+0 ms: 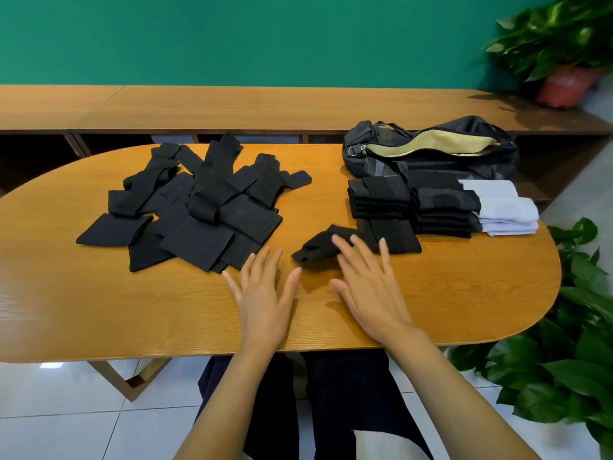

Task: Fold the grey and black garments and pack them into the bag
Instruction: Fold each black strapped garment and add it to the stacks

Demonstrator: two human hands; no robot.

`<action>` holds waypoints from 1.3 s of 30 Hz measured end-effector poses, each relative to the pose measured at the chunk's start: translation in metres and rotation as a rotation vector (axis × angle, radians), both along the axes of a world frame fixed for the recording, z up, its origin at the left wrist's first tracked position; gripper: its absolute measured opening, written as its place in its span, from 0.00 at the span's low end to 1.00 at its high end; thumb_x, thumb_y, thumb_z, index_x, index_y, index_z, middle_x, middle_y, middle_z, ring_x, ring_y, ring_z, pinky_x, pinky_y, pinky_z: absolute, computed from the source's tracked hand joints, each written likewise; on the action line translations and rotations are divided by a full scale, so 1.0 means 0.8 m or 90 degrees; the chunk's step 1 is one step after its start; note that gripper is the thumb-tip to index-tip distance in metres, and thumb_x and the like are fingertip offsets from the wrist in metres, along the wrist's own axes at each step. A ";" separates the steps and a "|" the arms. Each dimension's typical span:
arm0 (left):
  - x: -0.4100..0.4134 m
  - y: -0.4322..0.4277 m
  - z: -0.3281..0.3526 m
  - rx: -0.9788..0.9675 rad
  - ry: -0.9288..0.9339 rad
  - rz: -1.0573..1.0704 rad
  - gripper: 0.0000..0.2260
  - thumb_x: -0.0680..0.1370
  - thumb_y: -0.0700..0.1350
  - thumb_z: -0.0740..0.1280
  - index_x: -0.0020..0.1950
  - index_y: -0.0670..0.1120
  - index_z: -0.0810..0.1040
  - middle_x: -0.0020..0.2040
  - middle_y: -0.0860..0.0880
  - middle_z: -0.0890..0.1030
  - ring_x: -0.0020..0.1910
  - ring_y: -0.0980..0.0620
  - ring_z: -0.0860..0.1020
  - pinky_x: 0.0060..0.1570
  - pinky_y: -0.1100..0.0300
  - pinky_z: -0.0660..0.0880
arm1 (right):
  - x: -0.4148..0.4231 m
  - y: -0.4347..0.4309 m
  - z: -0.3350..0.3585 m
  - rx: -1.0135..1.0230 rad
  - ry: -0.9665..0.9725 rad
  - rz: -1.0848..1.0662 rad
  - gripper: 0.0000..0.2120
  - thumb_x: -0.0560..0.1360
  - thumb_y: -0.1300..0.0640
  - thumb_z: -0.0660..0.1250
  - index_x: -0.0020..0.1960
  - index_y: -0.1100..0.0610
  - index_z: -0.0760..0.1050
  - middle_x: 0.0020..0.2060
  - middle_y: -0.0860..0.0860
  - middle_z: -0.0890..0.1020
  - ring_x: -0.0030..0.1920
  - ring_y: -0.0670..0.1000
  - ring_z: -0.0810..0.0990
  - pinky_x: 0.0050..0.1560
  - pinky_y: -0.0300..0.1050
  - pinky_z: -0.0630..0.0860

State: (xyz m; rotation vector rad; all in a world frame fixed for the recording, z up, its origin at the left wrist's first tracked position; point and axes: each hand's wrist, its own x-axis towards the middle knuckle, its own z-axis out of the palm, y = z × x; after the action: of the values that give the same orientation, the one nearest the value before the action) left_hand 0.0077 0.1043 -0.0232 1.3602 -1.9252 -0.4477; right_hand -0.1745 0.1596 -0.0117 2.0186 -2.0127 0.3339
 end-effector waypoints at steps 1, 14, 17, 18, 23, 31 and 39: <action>0.000 0.000 -0.001 0.005 0.002 0.000 0.32 0.76 0.69 0.47 0.74 0.53 0.66 0.75 0.53 0.65 0.77 0.53 0.54 0.72 0.48 0.29 | -0.005 -0.002 0.005 -0.020 -0.005 -0.047 0.29 0.82 0.41 0.47 0.69 0.60 0.72 0.78 0.48 0.57 0.78 0.51 0.53 0.76 0.59 0.43; 0.000 0.001 0.000 0.026 -0.010 -0.010 0.30 0.78 0.64 0.48 0.72 0.50 0.71 0.72 0.53 0.70 0.76 0.53 0.57 0.73 0.49 0.29 | -0.061 0.005 -0.005 0.066 0.019 -0.244 0.40 0.78 0.35 0.36 0.67 0.59 0.74 0.74 0.53 0.67 0.73 0.56 0.65 0.73 0.62 0.38; 0.000 0.001 -0.001 0.024 -0.011 -0.011 0.30 0.78 0.64 0.48 0.71 0.50 0.72 0.71 0.53 0.71 0.75 0.54 0.58 0.72 0.52 0.27 | -0.059 0.005 0.003 0.055 -0.026 -0.231 0.37 0.78 0.33 0.37 0.66 0.54 0.73 0.74 0.53 0.67 0.74 0.54 0.63 0.73 0.65 0.37; 0.000 0.000 -0.001 0.023 -0.010 -0.011 0.30 0.78 0.64 0.48 0.71 0.50 0.72 0.71 0.53 0.71 0.75 0.54 0.58 0.71 0.52 0.27 | -0.058 0.005 0.004 0.052 -0.040 -0.229 0.35 0.78 0.33 0.39 0.65 0.53 0.73 0.74 0.54 0.67 0.75 0.54 0.63 0.73 0.66 0.37; 0.000 0.001 0.000 0.017 0.002 -0.009 0.28 0.79 0.62 0.49 0.69 0.49 0.74 0.70 0.53 0.72 0.75 0.53 0.60 0.72 0.52 0.28 | -0.052 0.005 0.000 0.031 -0.063 -0.220 0.30 0.79 0.34 0.43 0.62 0.53 0.74 0.73 0.54 0.68 0.75 0.56 0.61 0.74 0.66 0.41; 0.007 -0.004 0.003 -0.018 0.031 -0.015 0.15 0.82 0.52 0.59 0.65 0.50 0.77 0.69 0.51 0.73 0.74 0.53 0.61 0.72 0.54 0.27 | -0.020 -0.010 0.004 -0.002 -0.074 -0.140 0.31 0.79 0.38 0.43 0.64 0.55 0.76 0.70 0.53 0.72 0.74 0.56 0.64 0.75 0.63 0.50; 0.070 -0.060 0.006 -0.067 -0.196 0.049 0.20 0.81 0.56 0.57 0.69 0.49 0.74 0.76 0.47 0.64 0.78 0.47 0.53 0.72 0.44 0.30 | 0.039 -0.059 0.016 0.048 -0.123 -0.041 0.35 0.78 0.36 0.36 0.70 0.52 0.71 0.74 0.50 0.67 0.77 0.53 0.56 0.77 0.60 0.43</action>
State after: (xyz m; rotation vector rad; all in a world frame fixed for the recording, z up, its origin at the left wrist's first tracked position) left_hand 0.0634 0.0566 -0.0181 1.4968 -2.0992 -0.1005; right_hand -0.1432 0.1124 0.0014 2.0305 -2.2315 0.4619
